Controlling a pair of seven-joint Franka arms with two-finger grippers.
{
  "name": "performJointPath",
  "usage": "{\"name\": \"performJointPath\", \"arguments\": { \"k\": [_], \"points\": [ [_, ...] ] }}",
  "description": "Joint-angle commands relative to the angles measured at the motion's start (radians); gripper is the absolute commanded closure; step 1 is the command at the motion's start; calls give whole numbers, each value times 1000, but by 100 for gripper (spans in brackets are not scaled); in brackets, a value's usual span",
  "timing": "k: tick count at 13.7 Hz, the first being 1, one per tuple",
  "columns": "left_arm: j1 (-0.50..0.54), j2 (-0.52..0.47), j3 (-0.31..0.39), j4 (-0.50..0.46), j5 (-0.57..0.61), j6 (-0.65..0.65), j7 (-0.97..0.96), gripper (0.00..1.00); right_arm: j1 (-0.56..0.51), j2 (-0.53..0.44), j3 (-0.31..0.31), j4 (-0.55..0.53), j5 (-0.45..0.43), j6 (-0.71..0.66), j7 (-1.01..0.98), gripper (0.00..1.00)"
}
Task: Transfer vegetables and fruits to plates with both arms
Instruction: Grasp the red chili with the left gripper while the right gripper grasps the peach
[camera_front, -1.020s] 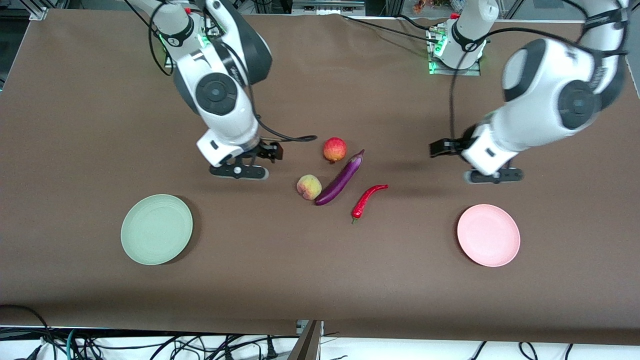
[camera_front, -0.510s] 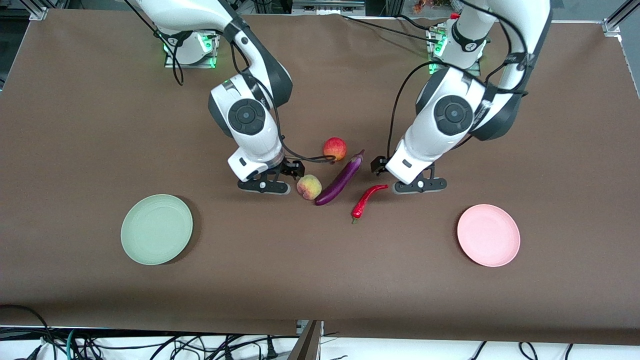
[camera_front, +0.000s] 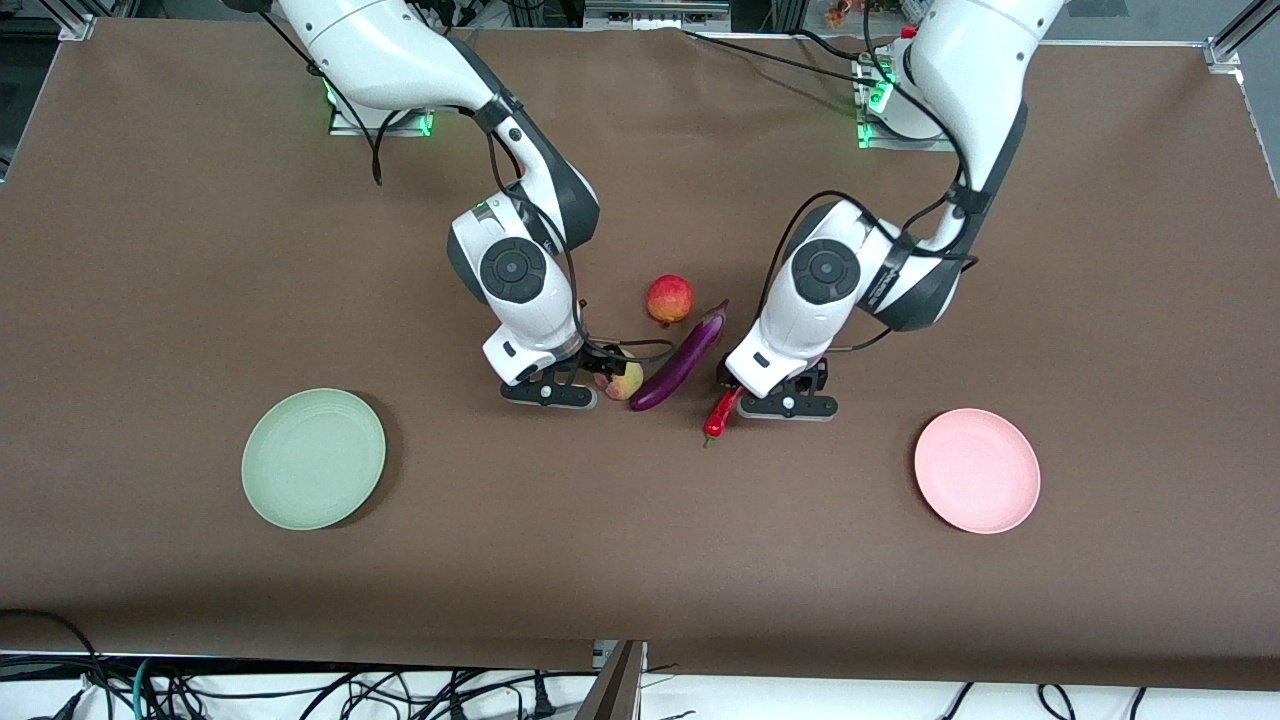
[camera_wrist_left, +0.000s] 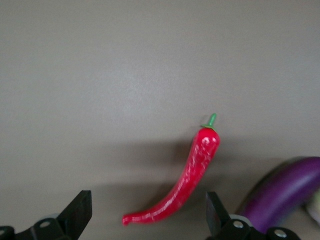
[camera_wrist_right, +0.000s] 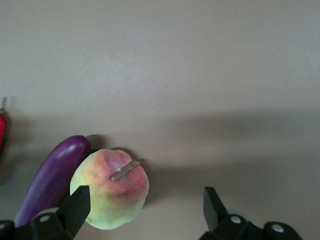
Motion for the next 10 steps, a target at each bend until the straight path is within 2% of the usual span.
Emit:
{"name": "performJointPath", "arguments": {
  "k": [1, 2, 4, 9, 10],
  "points": [
    [-17, 77, 9, 77, 34, 2, 5, 0, -6, 1, 13, 12, 20, -1, -25, 0],
    [-19, 103, 9, 88, 33, 24, 7, 0, -8, 4, 19, 12, 21, 2, -23, 0],
    [-22, 149, 9, 88, 33, 92, 8, 0, 1, 22, 24, 12, 114, 29, -26, 0],
    [-56, 202, 10, 91, 31, 111, 9, 1, 34, 53, 24, 0, 127, 57, -20, 0],
    [-80, 213, 15, 98, 39, 117, 7, 6, 35, 64, 24, 0, 127, 59, -20, 0]
  ]
}}
